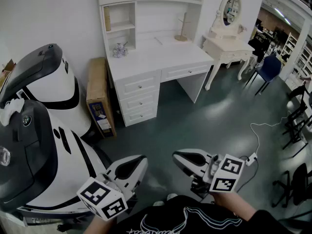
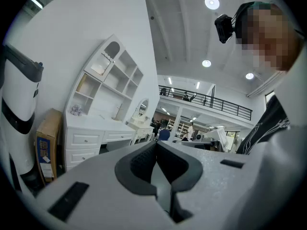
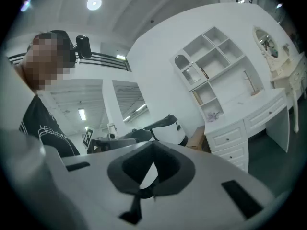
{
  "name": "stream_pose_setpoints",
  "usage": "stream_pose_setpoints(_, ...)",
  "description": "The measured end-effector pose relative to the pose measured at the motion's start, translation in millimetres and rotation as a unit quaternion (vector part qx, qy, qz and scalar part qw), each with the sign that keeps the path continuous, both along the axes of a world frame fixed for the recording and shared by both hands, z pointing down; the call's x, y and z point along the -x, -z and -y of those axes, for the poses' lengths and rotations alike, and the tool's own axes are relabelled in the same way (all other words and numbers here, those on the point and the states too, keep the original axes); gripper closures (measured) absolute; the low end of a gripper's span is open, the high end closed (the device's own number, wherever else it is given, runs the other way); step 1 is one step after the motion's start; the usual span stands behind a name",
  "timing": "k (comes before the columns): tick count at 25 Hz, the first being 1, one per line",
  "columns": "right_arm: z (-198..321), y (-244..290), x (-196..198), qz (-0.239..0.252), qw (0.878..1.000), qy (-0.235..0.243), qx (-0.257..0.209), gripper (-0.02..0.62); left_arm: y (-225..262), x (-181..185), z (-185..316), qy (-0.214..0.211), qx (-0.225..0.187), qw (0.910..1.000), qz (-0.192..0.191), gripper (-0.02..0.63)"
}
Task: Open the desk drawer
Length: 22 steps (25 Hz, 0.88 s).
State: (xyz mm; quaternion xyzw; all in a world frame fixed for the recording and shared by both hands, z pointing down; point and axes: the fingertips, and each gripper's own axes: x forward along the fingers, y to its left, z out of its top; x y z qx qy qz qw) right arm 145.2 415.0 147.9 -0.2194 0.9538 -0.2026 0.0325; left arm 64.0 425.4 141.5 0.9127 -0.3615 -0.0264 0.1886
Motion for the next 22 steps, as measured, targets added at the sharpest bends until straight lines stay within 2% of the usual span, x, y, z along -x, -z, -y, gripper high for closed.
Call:
stream_pose_setpoints(12, 6.5, 2.1, -3.0, -0.007, 1.0, -0.001, -0.007, 0.592, 4.4, -2.4, 3.5, 0.007, -0.004, 0.9999, 0.007, 0.601)
stream_pose_setpoints(17, 32.2, -3.6, 4.6, -0.012, 1.0, 0.009, -0.007, 0.592, 2.0, 2.6, 28.4, 0.016, 0.0, 0.9999, 0.007, 0.601)
stream_pose_setpoints(22, 81.7, -17.6, 15.8, -0.01, 1.0, 0.023, 0.005, 0.592, -11.6, 10.3, 75.0, 0.027, 0.015, 0.9995, 0.006, 0.601)
